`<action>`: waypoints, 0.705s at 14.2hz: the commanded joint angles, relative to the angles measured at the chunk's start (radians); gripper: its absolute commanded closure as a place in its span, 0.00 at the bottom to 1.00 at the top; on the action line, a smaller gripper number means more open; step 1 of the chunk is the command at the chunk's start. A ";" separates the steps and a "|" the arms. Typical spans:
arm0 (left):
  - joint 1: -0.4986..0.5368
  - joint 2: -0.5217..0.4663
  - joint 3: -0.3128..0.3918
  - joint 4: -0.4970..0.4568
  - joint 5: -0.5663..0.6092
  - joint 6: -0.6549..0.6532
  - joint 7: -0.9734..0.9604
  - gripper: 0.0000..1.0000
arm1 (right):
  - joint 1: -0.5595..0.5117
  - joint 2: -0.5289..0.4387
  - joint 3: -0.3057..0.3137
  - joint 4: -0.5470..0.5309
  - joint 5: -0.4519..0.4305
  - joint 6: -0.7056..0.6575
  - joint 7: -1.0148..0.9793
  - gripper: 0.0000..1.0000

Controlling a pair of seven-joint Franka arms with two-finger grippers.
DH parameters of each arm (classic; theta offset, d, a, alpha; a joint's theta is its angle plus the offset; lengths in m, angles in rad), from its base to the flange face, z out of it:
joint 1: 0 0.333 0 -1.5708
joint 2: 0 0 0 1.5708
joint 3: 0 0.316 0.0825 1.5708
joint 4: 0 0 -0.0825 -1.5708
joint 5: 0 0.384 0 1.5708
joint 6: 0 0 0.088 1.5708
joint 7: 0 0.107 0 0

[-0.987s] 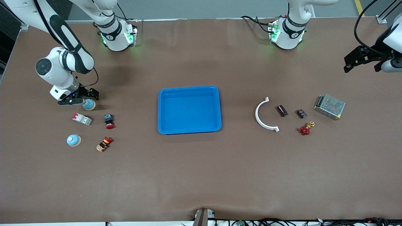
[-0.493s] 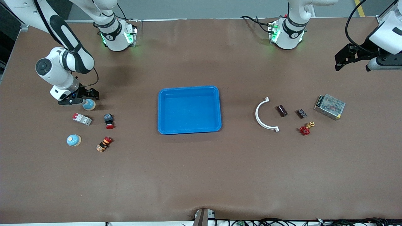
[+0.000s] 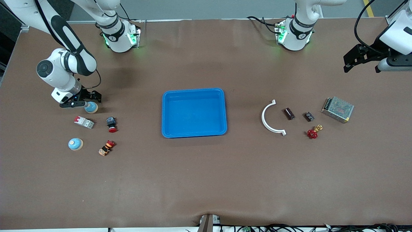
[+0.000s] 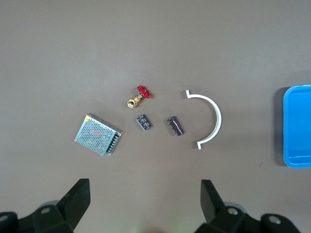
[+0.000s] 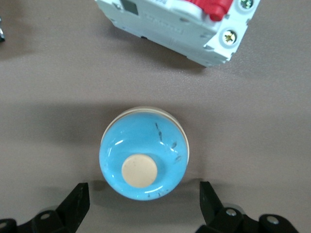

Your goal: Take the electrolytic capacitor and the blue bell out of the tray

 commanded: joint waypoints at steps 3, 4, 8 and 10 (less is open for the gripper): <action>0.002 -0.005 0.003 0.013 -0.023 -0.012 -0.005 0.00 | -0.026 -0.058 0.023 0.060 0.001 -0.083 0.053 0.00; -0.001 -0.004 0.003 0.013 -0.023 -0.010 -0.005 0.00 | -0.026 -0.036 0.023 0.053 0.001 -0.044 0.061 0.00; 0.002 -0.010 0.003 0.013 -0.021 -0.012 -0.005 0.00 | -0.007 -0.010 0.023 0.043 0.001 0.002 0.095 0.00; 0.002 -0.010 0.003 0.013 -0.015 -0.010 -0.005 0.00 | -0.006 -0.008 0.023 0.043 0.001 0.002 0.095 0.00</action>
